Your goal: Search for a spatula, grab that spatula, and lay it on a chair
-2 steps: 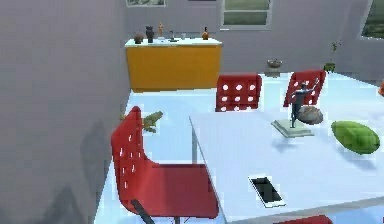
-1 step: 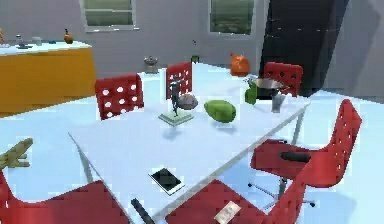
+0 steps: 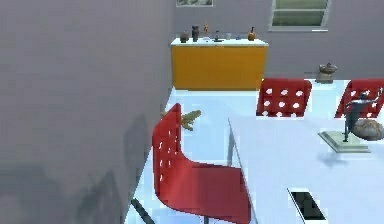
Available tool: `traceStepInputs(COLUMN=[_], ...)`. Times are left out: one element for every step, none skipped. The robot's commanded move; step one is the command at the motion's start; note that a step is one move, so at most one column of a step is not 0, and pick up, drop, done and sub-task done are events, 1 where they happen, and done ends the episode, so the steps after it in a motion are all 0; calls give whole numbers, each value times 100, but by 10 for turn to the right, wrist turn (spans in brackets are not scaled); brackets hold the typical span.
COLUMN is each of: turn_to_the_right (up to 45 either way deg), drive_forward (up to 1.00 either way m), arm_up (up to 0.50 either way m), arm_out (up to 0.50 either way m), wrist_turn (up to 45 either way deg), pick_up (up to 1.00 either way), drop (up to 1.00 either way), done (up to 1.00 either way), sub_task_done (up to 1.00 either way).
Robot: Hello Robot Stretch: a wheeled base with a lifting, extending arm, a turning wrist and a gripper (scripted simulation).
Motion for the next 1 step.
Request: traceStepInputs(turn_to_the_right=[-270], drive_forward=[0], arm_up=[0], arm_out=[0], wrist_turn=[0], pick_up=[0], drop=[0], done=[0], sub_task_done=[0])
